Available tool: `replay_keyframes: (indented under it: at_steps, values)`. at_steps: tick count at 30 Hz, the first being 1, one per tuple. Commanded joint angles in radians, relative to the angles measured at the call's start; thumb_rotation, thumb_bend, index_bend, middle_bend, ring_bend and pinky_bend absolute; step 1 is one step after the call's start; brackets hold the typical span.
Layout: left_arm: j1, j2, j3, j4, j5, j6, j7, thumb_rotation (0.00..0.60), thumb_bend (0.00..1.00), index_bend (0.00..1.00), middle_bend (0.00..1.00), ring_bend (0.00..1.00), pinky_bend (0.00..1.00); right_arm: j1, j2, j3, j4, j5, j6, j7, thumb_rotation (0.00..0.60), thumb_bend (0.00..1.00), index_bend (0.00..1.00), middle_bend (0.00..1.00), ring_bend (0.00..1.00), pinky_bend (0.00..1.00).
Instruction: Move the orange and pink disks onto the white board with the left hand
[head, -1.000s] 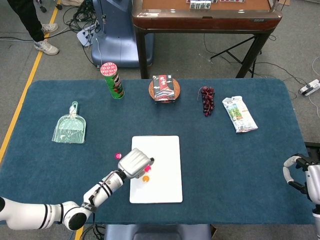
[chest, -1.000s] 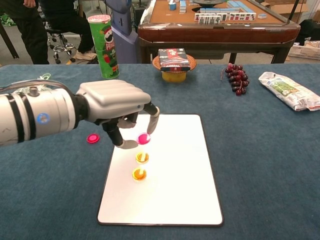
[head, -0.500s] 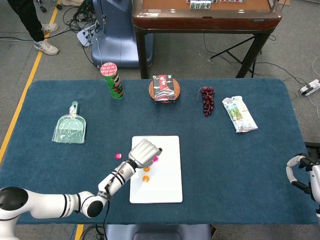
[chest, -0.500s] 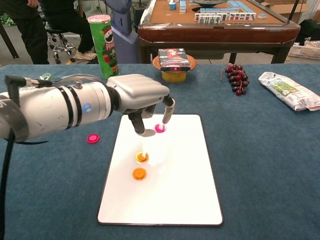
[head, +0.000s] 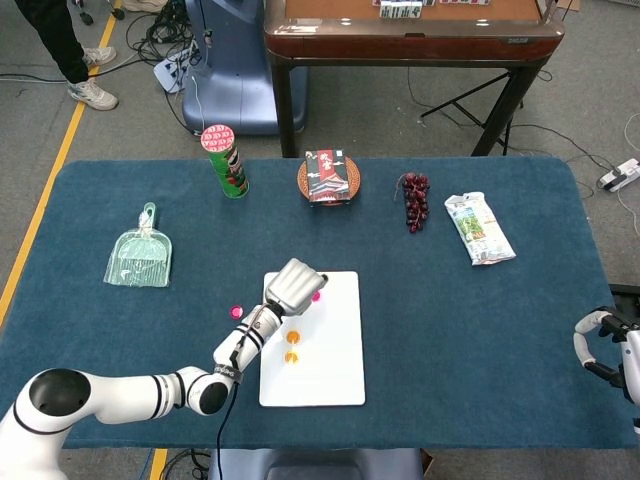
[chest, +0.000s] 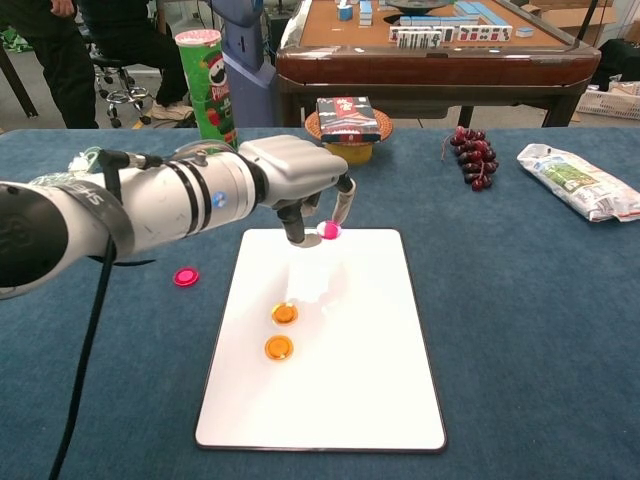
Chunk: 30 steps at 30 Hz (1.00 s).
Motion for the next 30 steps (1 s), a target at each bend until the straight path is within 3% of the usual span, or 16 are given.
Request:
replay_keyframes:
  at_steps: [1, 3, 7, 19, 30]
  values:
    - [-0.007, -0.012, 0.007, 0.019, -0.013, 0.008, 0.013, 0.6, 0.36, 0.37, 1.0, 1.0, 1.0, 0.0, 0.0, 0.001, 0.0, 0.0, 0.0, 0.0, 0.6, 0.39, 0.57, 0.49, 0.54, 0.56]
    - [-0.008, -0.014, 0.014, 0.026, -0.024, 0.013, 0.025, 0.6, 0.36, 0.3, 1.0, 1.0, 1.0, 0.0, 0.0, 0.0, 0.0, 0.0, 0.0, -0.001, 0.6, 0.39, 0.57, 0.49, 0.54, 0.56]
    - [-0.004, -0.007, 0.03, 0.013, -0.045, 0.024, 0.046, 0.6, 0.34, 0.26, 1.0, 1.0, 1.0, 0.001, -0.001, -0.001, 0.0, 0.0, -0.003, -0.004, 0.6, 0.39, 0.57, 0.49, 0.54, 0.56]
    - [0.094, 0.13, 0.149, -0.194, -0.042, 0.097, 0.052, 0.6, 0.34, 0.39, 1.0, 1.0, 1.0, 0.005, -0.008, -0.005, -0.005, -0.007, -0.008, -0.027, 0.6, 0.39, 0.57, 0.49, 0.54, 0.56]
    - [0.172, 0.208, 0.193, -0.234, 0.0, 0.133, -0.019, 0.6, 0.34, 0.43, 1.0, 1.0, 1.0, 0.017, -0.019, -0.015, -0.014, -0.021, -0.029, -0.063, 0.6, 0.39, 0.57, 0.49, 0.54, 0.56]
